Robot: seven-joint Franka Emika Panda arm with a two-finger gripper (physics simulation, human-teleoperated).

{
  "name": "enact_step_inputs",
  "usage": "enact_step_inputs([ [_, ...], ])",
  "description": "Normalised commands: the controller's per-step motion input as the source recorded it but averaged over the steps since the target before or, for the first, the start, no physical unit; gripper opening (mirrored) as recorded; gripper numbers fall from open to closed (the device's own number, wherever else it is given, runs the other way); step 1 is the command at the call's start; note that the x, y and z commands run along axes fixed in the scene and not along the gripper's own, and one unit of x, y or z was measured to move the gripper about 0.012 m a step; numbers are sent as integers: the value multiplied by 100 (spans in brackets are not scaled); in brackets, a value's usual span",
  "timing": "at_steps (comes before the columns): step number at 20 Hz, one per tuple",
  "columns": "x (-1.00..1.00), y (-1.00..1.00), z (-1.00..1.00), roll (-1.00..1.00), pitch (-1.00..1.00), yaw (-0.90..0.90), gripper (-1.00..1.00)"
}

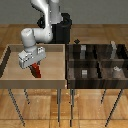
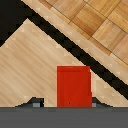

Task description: Place the box of cereal into the appropriate compartment.

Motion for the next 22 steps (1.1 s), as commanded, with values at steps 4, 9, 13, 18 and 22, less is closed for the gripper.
enact_step_inputs([
  [4, 0, 0, 0, 0, 0, 0, -100],
  [9, 0, 0, 40, 0, 0, 0, -100],
  [13, 0, 0, 100, 0, 0, 0, -100],
  [18, 0, 0, 100, 0, 0, 0, -100],
  [22, 0, 0, 100, 0, 0, 0, -100],
])
